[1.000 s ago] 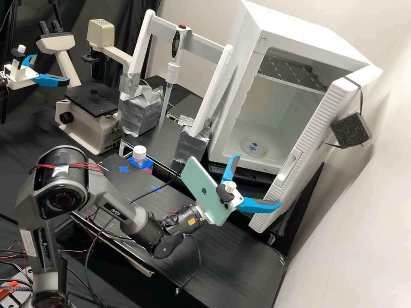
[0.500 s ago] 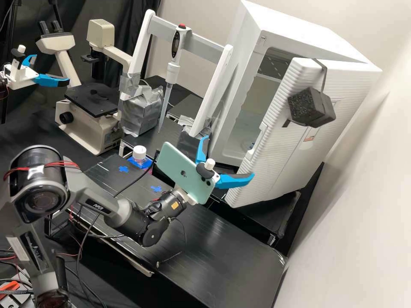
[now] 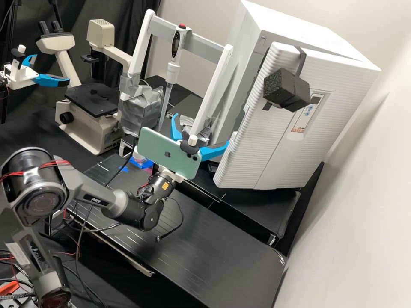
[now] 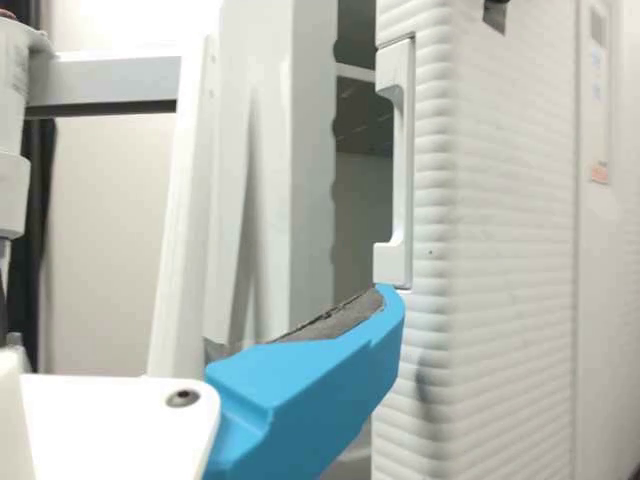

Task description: Close the door

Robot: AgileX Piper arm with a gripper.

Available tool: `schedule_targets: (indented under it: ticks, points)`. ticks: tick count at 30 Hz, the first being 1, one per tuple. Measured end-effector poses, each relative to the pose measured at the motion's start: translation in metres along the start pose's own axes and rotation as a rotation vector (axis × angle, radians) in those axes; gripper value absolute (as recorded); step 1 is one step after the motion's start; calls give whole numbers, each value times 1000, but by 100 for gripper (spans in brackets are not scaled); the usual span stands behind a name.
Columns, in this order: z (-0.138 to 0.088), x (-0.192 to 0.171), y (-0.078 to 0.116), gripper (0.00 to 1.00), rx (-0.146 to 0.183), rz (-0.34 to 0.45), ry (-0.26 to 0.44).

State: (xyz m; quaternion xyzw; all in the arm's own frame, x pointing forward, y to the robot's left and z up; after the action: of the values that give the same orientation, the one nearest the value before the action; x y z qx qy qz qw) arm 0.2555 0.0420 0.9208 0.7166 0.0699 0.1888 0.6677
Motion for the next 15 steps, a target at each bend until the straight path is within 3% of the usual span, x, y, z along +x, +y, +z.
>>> schedule_targets:
  ticks: [8, 13, 15]
  points:
    - [-3, 0, 0, 100, 5, 0, 10]
    - [-10, -25, 6, 100, -4, 35, -21]
    - [-10, -35, 10, 100, 7, 59, -39]
